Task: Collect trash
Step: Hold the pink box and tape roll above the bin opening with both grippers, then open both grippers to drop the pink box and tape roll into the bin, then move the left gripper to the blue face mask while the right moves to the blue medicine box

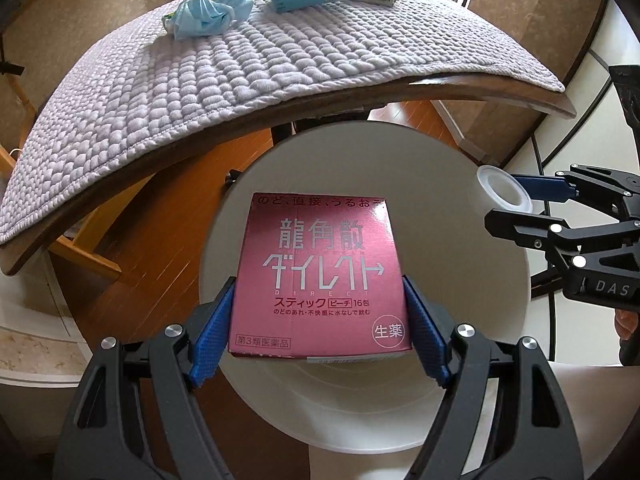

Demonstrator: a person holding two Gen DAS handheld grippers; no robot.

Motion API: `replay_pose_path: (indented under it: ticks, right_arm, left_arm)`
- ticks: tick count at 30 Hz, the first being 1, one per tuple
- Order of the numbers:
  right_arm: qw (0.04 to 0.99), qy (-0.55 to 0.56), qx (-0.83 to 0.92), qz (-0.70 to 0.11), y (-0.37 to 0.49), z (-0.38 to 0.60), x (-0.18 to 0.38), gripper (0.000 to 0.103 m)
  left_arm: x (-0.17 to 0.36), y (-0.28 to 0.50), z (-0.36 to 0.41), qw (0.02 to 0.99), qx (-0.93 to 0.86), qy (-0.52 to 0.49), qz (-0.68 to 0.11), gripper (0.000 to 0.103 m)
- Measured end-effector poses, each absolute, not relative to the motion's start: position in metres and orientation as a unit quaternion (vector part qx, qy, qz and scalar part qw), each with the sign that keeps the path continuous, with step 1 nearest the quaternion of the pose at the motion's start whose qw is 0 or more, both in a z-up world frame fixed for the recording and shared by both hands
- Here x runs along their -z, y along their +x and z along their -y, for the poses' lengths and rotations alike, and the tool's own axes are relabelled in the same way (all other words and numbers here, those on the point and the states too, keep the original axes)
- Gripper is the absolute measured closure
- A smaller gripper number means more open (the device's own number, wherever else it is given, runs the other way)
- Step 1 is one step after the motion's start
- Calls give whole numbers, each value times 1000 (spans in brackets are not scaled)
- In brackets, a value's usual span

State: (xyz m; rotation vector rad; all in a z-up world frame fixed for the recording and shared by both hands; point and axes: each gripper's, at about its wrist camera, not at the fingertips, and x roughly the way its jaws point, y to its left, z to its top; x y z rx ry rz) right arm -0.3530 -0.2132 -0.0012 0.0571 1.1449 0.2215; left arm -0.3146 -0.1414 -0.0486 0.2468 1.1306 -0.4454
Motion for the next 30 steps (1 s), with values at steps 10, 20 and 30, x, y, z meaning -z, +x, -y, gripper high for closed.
replay_pose_path:
  ticks: [10, 20, 30]
  right_arm:
    - [828, 24, -106, -551, -350, 211, 18, 54]
    - [821, 25, -115, -559, -344, 202, 29, 53]
    - [843, 18, -96, -529, -341, 200, 16, 16]
  left_arm:
    - [60, -308, 141, 810, 203, 117, -537, 24]
    - [67, -303, 143, 807, 207, 120, -540, 23]
    - [64, -296, 141, 817, 193, 128, -528, 8]
